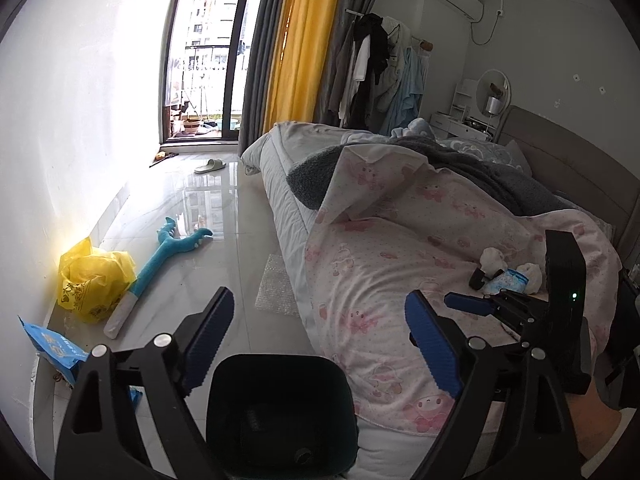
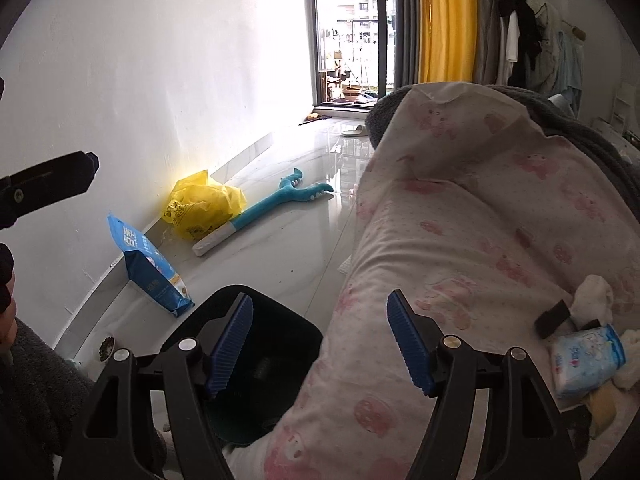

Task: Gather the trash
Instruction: 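Move both tools back over the bed toward the remaining trash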

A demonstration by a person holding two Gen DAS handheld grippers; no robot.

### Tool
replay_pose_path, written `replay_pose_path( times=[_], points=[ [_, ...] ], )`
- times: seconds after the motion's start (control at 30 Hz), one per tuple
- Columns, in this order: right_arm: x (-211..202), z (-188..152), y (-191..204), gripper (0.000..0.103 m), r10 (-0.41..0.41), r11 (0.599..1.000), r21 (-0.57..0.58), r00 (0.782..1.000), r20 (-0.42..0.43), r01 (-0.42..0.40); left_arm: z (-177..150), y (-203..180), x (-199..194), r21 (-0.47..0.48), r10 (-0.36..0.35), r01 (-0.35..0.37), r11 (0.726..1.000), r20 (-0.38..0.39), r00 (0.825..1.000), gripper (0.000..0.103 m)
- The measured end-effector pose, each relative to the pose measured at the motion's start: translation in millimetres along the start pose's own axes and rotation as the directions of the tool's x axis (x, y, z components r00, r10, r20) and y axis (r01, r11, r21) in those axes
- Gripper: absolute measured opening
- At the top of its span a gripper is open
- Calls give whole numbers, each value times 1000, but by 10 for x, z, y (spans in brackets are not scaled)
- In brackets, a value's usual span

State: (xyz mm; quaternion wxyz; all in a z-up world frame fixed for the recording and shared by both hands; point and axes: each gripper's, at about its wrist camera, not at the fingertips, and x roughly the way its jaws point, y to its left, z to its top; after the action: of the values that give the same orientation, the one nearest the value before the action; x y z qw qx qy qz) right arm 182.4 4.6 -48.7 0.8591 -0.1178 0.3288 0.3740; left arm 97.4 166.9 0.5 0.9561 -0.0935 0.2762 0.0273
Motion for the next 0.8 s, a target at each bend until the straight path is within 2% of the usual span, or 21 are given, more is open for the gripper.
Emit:
replay_pose_path(
  times=[0.4,0.8],
  points=[
    [-430,-182,-600,71,-84,995,53,996,27,82,-40,-489,232,50,-61,63,997,-37,997,92],
    [-864,-440,-1255,71,-153,982,123,987,44,147,-101,-963,452,90,-150,157,984,-76,986,93]
  ],
)
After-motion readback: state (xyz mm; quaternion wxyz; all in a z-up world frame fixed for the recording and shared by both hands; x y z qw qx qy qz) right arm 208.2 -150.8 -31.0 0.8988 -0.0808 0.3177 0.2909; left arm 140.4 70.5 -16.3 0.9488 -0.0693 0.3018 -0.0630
